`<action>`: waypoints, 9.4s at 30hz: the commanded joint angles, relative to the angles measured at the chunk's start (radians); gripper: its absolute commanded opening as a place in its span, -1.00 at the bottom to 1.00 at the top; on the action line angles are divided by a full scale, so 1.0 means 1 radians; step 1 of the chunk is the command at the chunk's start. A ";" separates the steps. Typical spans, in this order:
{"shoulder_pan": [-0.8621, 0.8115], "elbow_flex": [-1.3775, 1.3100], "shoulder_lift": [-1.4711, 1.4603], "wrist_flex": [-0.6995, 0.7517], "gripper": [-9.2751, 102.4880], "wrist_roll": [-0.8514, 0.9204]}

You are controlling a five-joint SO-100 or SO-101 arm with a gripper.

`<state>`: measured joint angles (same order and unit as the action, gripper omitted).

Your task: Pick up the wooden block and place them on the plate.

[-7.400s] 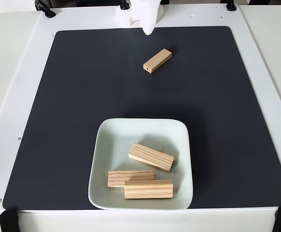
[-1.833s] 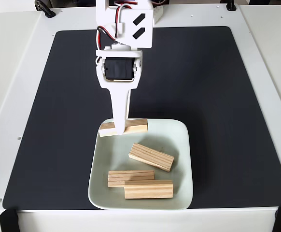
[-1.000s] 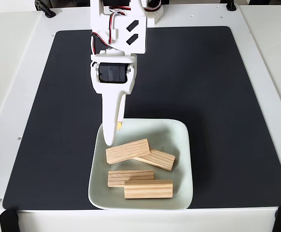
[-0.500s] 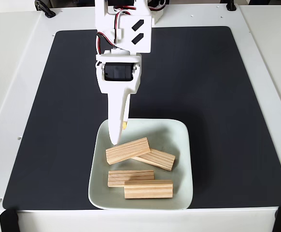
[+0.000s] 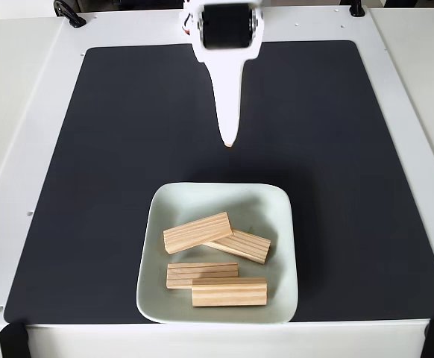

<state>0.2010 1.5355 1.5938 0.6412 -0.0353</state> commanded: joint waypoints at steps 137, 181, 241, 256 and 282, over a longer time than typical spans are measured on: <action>-0.005 1.623 1.781 0.147 -0.81 0.003; -0.005 1.623 1.781 0.147 -0.81 0.003; -0.005 1.623 1.781 0.147 -0.81 0.003; -0.005 1.623 1.781 0.147 -0.81 0.003; -0.005 1.623 1.781 0.147 -0.81 0.003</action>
<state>0.1887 3.1631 3.3671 0.7869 -0.0353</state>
